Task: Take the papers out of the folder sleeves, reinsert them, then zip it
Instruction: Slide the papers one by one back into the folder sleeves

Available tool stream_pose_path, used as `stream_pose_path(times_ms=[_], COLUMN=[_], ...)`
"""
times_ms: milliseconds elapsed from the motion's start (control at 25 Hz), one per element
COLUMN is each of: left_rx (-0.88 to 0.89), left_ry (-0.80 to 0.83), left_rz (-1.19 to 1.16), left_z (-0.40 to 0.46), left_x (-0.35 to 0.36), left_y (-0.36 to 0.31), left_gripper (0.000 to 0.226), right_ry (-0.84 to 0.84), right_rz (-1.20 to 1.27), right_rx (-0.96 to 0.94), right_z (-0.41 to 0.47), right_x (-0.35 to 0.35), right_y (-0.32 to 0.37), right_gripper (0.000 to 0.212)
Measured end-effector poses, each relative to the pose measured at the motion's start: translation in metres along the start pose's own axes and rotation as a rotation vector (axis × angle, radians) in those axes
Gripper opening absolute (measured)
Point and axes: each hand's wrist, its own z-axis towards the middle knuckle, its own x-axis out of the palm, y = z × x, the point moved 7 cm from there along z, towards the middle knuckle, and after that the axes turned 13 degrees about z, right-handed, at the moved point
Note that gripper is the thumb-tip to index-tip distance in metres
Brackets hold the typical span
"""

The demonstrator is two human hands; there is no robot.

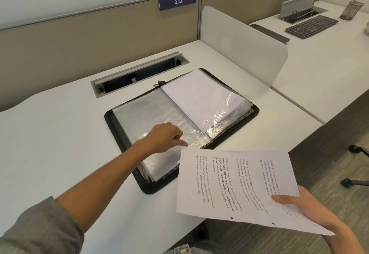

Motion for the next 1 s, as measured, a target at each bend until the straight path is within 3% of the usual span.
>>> stream_pose_path(times_ms=[120, 320, 400, 520, 720, 840, 1000], left_rx=[0.007, 0.071, 0.149, 0.222, 0.14, 0.146, 0.143], left_ry=[-0.012, -0.01, -0.025, 0.022, 0.036, -0.039, -0.102], left_rz=[-0.056, 0.082, 0.178, 0.343, 0.401, 0.419, 0.49], left_z=[-0.002, -0.01, -0.018, -0.028, -0.032, -0.033, -0.037], left_x=[-0.002, -0.009, -0.01, -0.007, -0.001, -0.003, -0.004], left_y=[0.005, 0.0, -0.008, -0.013, -0.005, -0.006, -0.01], left_gripper=[0.04, 0.006, 0.022, 0.022, 0.024, 0.02, 0.045], right_ry=[0.003, 0.03, 0.03, 0.033, 0.018, -0.076, -0.212], right_rz=[0.029, 0.079, 0.072, 0.095, 0.14, 0.125, 0.191], right_rx=[0.009, 0.044, 0.041, 0.053, 0.077, 0.025, -0.029], right_z=[-0.001, -0.001, -0.001, -0.003, -0.007, -0.007, -0.009], right_x=[0.004, 0.019, 0.024, 0.031, 0.039, 0.038, 0.037], right_y=[-0.002, -0.005, -0.004, -0.003, -0.004, -0.005, -0.006], right_gripper=[0.105, 0.103, 0.104, 0.104, 0.096, 0.09, 0.072])
